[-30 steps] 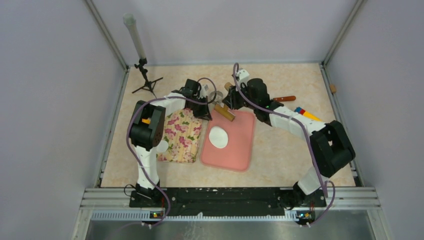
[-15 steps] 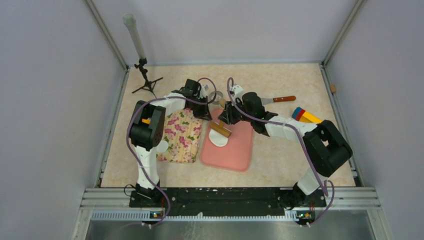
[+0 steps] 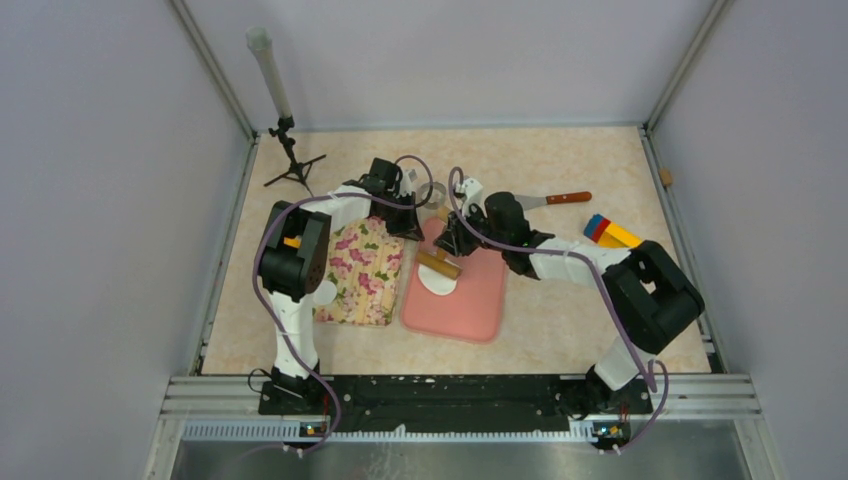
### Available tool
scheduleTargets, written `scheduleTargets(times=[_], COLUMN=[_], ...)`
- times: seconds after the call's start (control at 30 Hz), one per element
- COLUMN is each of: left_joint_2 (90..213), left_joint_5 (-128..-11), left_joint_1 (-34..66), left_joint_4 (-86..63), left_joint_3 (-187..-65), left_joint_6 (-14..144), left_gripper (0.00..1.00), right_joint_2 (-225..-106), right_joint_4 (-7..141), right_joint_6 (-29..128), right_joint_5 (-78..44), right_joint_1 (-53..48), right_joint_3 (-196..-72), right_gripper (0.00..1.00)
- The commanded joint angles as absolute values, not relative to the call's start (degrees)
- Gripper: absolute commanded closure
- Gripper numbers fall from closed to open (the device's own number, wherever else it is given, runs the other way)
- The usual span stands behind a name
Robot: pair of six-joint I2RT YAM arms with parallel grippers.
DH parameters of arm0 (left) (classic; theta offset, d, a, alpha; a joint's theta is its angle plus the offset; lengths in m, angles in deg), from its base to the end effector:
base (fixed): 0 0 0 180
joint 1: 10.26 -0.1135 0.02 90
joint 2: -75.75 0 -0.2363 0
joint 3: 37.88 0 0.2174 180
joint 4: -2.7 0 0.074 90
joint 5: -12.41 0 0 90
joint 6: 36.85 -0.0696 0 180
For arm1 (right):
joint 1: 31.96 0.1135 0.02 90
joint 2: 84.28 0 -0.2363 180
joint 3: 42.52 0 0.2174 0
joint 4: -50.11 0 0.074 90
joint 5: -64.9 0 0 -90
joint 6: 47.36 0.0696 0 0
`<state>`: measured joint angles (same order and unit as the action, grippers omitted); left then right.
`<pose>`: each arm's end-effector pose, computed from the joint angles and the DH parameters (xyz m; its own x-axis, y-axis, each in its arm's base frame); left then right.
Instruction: Roll out the dumpling wrappers from the dough
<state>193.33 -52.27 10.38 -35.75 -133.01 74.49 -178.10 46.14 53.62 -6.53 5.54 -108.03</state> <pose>0.3609 -0.1678 0.1203 -0.9484 0.0057 -0.3170 0.1805 0.8317 -0.5250 0.2679 0.2335 0.1885 -0.4748 -0.1367 -0.8694 -0.7302 0.6127 0.3024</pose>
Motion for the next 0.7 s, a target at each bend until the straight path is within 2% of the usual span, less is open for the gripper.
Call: scheduleTargets(times=[0.0,0.67], left_joint_2=[193.79,193.26], left_joint_5=[-54.4,-54.48], left_joint_1=[10.3,10.13], left_joint_4=[-40.04,-40.04], left_joint_3=[-130.6,-130.45], left_joint_6=[73.54,73.54], left_gripper=[1.0,1.0], right_joint_2=[-181.47,-183.55], right_joint_4=[56.43,65.95], right_joint_6=[46.69,37.21], right_joint_5=[-7.87,-0.11], right_joint_1=[6.19,6.23], right_joint_3=[-106.13,-106.0], right_gripper=[1.0,1.0])
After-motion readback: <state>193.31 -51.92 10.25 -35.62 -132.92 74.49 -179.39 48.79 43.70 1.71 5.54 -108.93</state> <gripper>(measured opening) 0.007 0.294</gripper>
